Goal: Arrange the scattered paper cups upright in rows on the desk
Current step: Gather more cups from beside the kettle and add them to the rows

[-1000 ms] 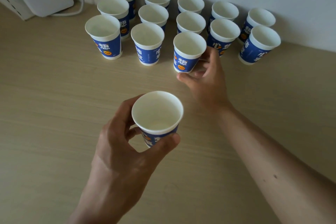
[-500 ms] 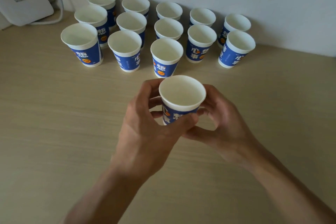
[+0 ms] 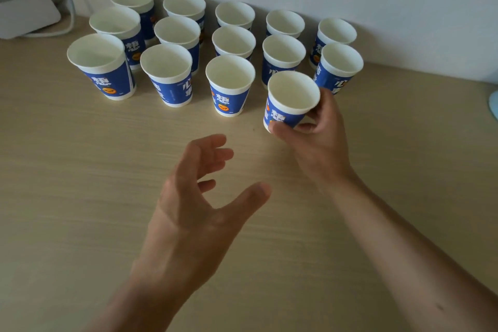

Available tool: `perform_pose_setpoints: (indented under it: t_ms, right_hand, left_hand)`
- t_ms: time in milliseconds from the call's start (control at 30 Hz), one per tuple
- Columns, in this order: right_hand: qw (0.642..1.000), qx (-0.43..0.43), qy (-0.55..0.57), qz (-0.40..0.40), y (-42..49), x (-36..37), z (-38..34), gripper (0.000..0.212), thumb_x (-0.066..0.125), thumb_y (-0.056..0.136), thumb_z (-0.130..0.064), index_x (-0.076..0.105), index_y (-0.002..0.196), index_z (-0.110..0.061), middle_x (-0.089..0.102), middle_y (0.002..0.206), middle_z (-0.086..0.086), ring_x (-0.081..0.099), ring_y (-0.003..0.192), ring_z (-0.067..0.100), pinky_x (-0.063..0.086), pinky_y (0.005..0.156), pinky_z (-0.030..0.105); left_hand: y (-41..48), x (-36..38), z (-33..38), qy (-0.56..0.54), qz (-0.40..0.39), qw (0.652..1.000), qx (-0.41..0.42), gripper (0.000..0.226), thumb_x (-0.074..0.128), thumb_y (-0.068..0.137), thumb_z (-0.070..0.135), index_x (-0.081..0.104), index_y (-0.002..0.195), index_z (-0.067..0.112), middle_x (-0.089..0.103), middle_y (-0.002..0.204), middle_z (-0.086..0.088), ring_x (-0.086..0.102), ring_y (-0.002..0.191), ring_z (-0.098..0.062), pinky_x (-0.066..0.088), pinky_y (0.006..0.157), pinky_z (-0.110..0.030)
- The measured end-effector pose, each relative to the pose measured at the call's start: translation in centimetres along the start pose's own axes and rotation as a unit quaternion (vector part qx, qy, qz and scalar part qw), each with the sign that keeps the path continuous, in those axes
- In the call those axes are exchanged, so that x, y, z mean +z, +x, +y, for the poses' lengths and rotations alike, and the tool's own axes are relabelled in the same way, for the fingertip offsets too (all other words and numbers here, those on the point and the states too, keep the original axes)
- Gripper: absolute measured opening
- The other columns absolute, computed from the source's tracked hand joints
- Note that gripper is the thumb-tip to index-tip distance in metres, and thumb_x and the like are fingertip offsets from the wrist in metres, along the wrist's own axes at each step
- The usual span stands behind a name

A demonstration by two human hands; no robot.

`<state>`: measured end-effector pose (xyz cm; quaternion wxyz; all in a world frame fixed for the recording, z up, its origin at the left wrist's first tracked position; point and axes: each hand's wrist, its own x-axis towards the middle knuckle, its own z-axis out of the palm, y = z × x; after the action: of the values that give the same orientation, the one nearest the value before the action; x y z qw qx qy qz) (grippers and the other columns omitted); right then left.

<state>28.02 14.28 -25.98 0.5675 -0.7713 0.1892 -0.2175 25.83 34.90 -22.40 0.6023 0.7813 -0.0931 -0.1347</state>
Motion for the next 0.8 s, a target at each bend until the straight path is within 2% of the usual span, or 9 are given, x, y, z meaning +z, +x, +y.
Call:
perform_pose_setpoints:
  t_ms: [67,167,333,533,700,800]
  right_hand:
    - [1.000,-0.008,-0.013,0.008,0.9,0.5,0.5,0.056,0.087,0.071,-0.012,0.057,0.118,-0.017,0.068,0.115,-0.007,0.065,0.108,0.013,0.058,0.087,0.044]
    - [0.999,-0.016,-0.034,0.016,1.7,1.1,1.2,0.056,0.087,0.071,-0.013,0.057,0.117,-0.016,0.068,0.112,-0.010,0.064,0.100,0.004,0.054,0.078,0.026]
    - [0.999,-0.012,-0.042,0.030,2.3,1.3,1.7,0.058,0.087,0.071,-0.013,0.056,0.119,-0.019,0.066,0.111,-0.015,0.061,0.093,-0.006,0.049,0.072,0.014]
    - [0.998,-0.008,-0.059,0.030,2.8,1.6,1.5,0.060,0.088,0.072,-0.016,0.053,0.120,-0.024,0.066,0.116,-0.012,0.063,0.103,0.003,0.050,0.078,0.014]
    - [0.998,-0.005,-0.056,0.037,2.4,1.3,1.6,0.067,0.088,0.071,-0.012,0.052,0.128,-0.020,0.063,0.112,-0.019,0.059,0.094,-0.014,0.045,0.072,0.005]
    - [0.997,0.006,-0.060,0.047,0.8,0.2,1.7,0.075,0.088,0.071,-0.019,0.049,0.135,-0.024,0.061,0.120,-0.018,0.058,0.107,-0.010,0.047,0.083,0.012]
  left_hand:
    - [-0.3,-0.4,-0.4,-0.005,0.007,1.000,-0.006,0.077,0.075,0.051,0.064,0.057,0.123,0.043,0.069,0.114,0.025,0.062,0.114,0.006,0.051,0.096,-0.029]
    - [-0.3,-1.0,-0.7,-0.012,0.019,1.000,-0.012,0.075,0.075,0.051,0.063,0.059,0.122,0.041,0.071,0.113,0.024,0.063,0.113,0.004,0.051,0.095,-0.028]
    - [0.0,-1.8,-1.1,-0.014,0.027,0.999,-0.012,0.074,0.075,0.052,0.062,0.060,0.121,0.039,0.072,0.112,0.023,0.065,0.112,0.003,0.050,0.094,-0.027]
    - [0.1,-2.1,-1.5,-0.019,0.024,0.999,-0.011,0.074,0.075,0.053,0.061,0.061,0.122,0.039,0.072,0.112,0.022,0.065,0.111,0.005,0.050,0.093,-0.026]
    - [0.0,-2.2,-1.8,-0.013,0.019,1.000,-0.004,0.074,0.075,0.054,0.063,0.060,0.123,0.040,0.071,0.113,0.022,0.065,0.112,0.004,0.050,0.092,-0.026]
    - [-0.5,-2.4,-1.7,-0.019,0.021,1.000,-0.004,0.071,0.076,0.055,0.062,0.060,0.122,0.041,0.071,0.114,0.022,0.065,0.113,0.002,0.049,0.091,-0.025]
